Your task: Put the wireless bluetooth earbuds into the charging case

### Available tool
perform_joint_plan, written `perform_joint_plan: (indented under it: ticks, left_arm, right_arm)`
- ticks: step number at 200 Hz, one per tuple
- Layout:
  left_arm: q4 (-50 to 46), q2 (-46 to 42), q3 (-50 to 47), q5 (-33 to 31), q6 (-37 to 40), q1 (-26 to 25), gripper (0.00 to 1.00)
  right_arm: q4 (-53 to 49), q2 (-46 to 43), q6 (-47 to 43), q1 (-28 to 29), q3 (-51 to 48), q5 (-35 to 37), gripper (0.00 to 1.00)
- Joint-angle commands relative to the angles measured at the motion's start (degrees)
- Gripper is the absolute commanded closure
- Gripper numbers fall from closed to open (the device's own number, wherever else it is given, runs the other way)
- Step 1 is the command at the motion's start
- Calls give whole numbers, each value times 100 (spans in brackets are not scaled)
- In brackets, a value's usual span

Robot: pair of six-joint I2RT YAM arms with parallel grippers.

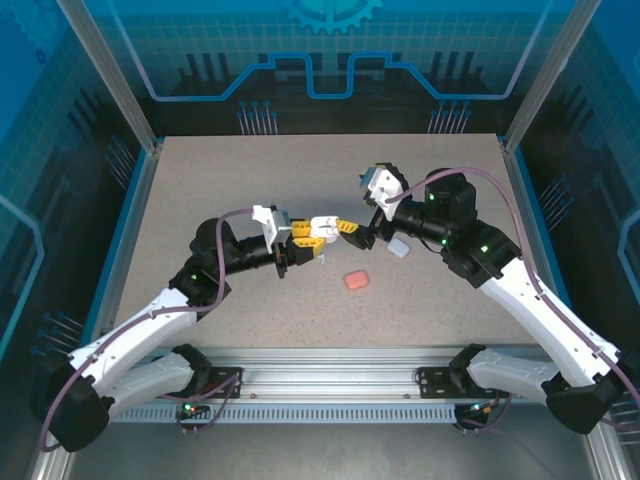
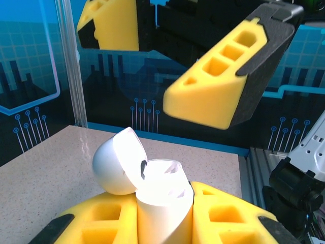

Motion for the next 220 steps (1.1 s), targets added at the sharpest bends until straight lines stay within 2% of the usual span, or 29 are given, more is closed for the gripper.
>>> perform_joint_plan:
  ticks: [1,40,51,71,96,127,176,220]
  left_arm:
    - [38,-182,-85,-272,116,-44,100]
    - [137,-581,-407,-731,235,-45,100]
    - [166,-749,-506,-817,248,-44,100]
    - [113,-1054,-624,-967,272,-45,100]
    - [-91,-1463,-647,-1014,415,-47,100]
    - [-168,-1861,-647,-982,511,-40,100]
    - [-233,-2111,-638,-938,486,-45,100]
    - [-263,-2131,-647,-926,478,-43,100]
  right_arm:
    - [55,-156,275,-118,67,57,0]
    - [-106,1,1363,-312,-9,371,0]
    - [-234,139,1814,-345,-38,717,0]
    - [-661,531,2222,-444,6,787,0]
    - [-1243,1133,2361,-470,216,697,17]
    - [-1592,1812,2787,-463,409,584,28]
    - [-2231,3114,3004,-130,1006,991,41]
    - [-2703,4316,3097,244,1697,1289,42]
